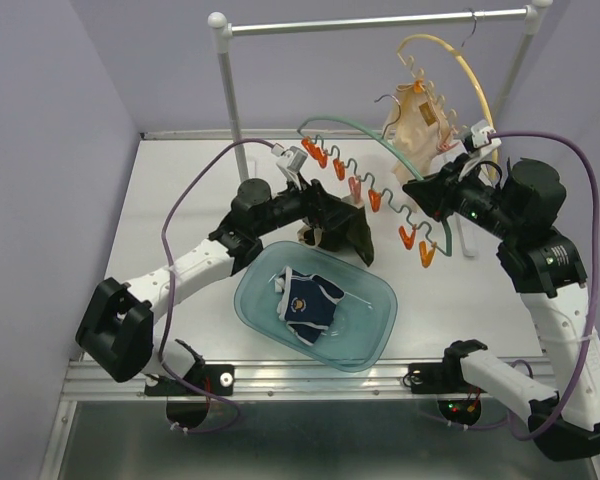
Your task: Remove the underwear clipped to the hanger
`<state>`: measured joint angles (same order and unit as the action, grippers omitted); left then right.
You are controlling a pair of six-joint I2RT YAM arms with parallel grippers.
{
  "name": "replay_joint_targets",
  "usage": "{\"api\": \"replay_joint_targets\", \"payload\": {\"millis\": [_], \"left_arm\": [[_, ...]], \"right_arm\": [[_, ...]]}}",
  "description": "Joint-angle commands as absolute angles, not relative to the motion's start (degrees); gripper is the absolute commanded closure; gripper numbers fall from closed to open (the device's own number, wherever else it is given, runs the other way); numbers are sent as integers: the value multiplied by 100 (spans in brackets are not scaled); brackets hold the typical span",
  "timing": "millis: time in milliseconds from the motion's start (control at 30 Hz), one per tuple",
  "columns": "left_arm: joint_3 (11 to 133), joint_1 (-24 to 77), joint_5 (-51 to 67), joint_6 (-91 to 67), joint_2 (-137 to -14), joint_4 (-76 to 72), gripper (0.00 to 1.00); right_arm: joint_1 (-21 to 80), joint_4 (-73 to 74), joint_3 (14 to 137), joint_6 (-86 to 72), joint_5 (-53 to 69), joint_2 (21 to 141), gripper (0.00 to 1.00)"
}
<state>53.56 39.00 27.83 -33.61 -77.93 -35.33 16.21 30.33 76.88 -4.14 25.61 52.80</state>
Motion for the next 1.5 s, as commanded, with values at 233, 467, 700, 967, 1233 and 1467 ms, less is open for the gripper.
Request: {"api": "replay_joint_targets", "payload": {"millis": [233,467,700,967,1233,1467], "left_arm": [[5976,3999,2241,-3252,-8261,-4025,14],[6231,4008,2092,-3234,-8543,-4096,15],[6381,4008,2048,-3243,-8719,-4227,21],[6407,4043,2065,-3305,-8789,-4473,27],[6372,4043,2399,-3410,-8877,-4737,100],[6083,4052,2268,-3358,-8676,-4773,65]], "right_arm": [[1503,2294,7611,-545,2733,5071,100],[1477,2285,7576,-589,2777,5054,99],[1433,2276,7515,-624,2821,5019,99],[1406,2276,7471,-659,2856,4984,99],[1389,2268,7427,-659,2856,4983,99],[1362,2268,7427,-624,2813,4957,99]]}}
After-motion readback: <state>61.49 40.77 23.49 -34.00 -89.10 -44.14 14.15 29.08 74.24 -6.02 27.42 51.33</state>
